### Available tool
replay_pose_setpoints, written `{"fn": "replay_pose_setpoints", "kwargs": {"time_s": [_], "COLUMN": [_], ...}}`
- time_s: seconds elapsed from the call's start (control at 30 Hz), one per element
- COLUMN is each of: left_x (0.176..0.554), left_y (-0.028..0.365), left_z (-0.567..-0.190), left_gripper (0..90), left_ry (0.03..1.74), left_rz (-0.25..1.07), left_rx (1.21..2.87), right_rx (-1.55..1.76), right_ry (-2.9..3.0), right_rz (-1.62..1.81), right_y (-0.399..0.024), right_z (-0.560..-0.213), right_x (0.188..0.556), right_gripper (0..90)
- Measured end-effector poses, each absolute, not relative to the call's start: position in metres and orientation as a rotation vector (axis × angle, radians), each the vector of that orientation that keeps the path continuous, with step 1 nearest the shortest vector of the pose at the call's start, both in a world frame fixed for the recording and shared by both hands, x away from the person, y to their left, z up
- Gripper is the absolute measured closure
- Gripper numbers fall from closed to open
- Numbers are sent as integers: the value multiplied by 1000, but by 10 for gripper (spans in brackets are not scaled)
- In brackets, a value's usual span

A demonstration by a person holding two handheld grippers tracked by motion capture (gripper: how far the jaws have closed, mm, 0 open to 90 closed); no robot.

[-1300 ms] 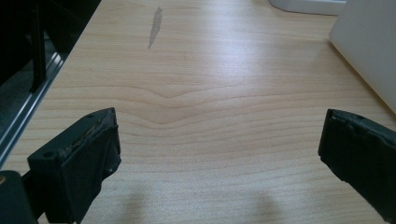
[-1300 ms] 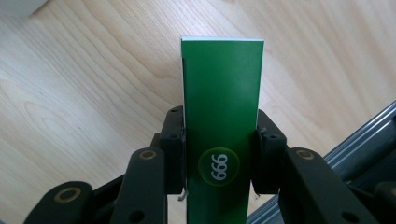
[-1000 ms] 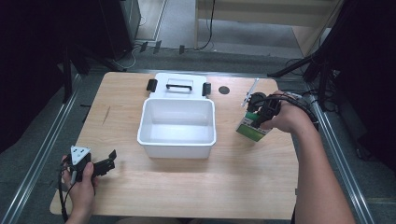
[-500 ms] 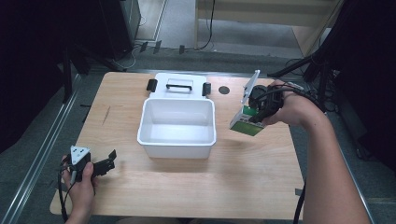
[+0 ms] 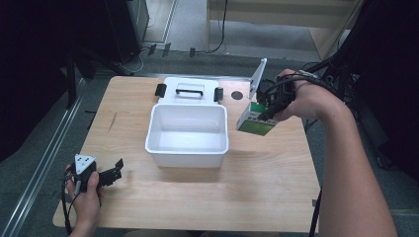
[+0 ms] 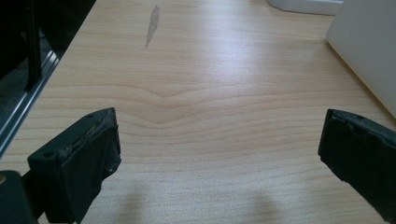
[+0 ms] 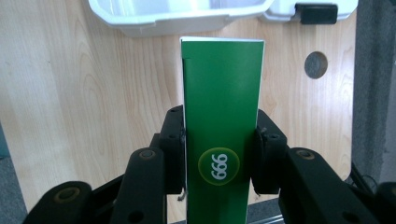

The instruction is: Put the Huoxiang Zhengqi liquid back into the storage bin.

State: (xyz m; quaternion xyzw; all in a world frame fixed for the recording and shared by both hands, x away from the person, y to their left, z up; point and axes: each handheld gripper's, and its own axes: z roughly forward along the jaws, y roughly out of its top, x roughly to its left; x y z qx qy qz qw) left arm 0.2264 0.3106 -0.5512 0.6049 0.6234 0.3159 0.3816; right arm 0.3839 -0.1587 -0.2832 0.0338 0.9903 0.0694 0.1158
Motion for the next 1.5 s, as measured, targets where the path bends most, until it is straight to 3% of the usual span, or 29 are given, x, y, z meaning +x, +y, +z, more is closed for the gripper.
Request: {"fn": "replay_pose_setpoints", "kwargs": {"time_s": [0.67, 1.5], "left_x": [226, 227], "left_y": [311, 312], "left_z": [-551, -551], "left_gripper": [0, 0], "left_ry": [1593, 1594], "left_rz": [803, 791], "left_rx": [1541, 1538], "right_rx": [6, -49], "right_ry": [2906, 2936], "right_rz": [238, 228], "right_y": [-104, -41], "right_z": [-252, -260], "right_x": [382, 387], "right_gripper": [638, 637]}}
